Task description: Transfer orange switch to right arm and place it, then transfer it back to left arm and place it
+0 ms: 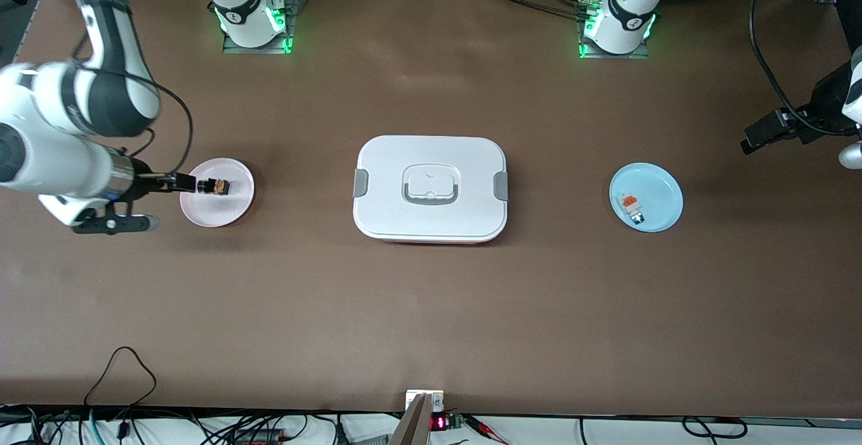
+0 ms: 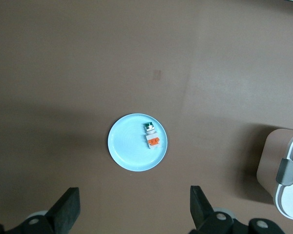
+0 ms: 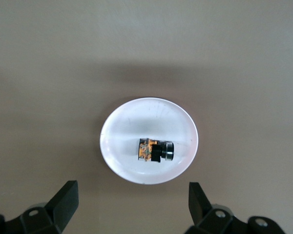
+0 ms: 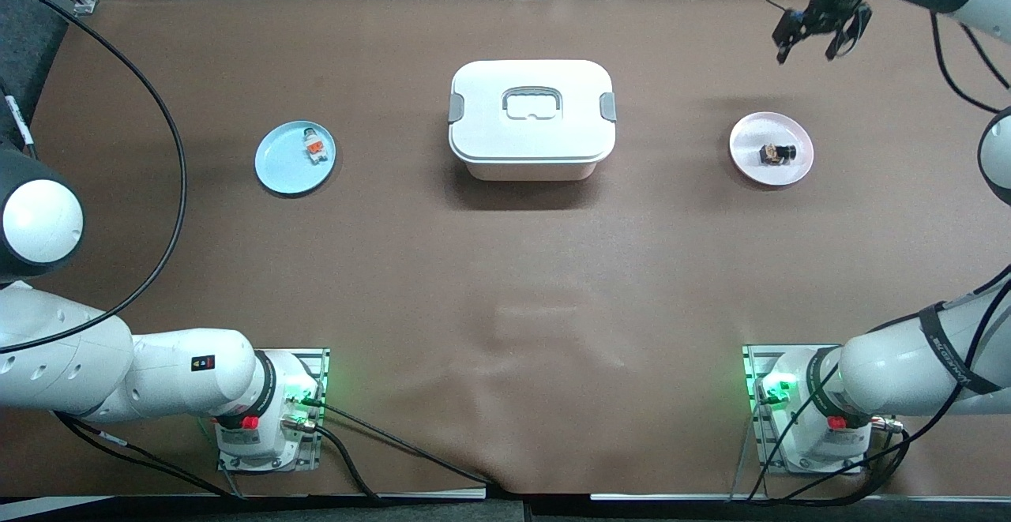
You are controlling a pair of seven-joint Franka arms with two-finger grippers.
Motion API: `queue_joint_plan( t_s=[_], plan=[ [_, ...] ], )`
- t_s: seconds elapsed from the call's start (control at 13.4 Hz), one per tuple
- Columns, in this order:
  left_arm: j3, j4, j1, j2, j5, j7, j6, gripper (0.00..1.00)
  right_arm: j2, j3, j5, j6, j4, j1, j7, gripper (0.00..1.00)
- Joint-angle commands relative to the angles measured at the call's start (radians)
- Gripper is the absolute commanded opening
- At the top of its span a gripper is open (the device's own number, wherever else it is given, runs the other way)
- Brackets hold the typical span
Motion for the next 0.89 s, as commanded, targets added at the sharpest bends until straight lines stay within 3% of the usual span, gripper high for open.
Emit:
queue_joint_plan(
  t_s=[0.0, 0.82],
  plan=[
    [-0.003, 0.026, 0.008, 0.009, -0.015, 0.003, -0.010, 0.99, -0.035, 0.001, -0.006, 0.150, -0.182, -0.032, 0.007, 1.00],
    [-0.003, 0.026, 0.015, 0.010, -0.018, 0.003, -0.010, 0.99, 0.116, 0.001, -0.003, 0.282, -0.215, -0.060, 0.008, 1.00]
  ],
)
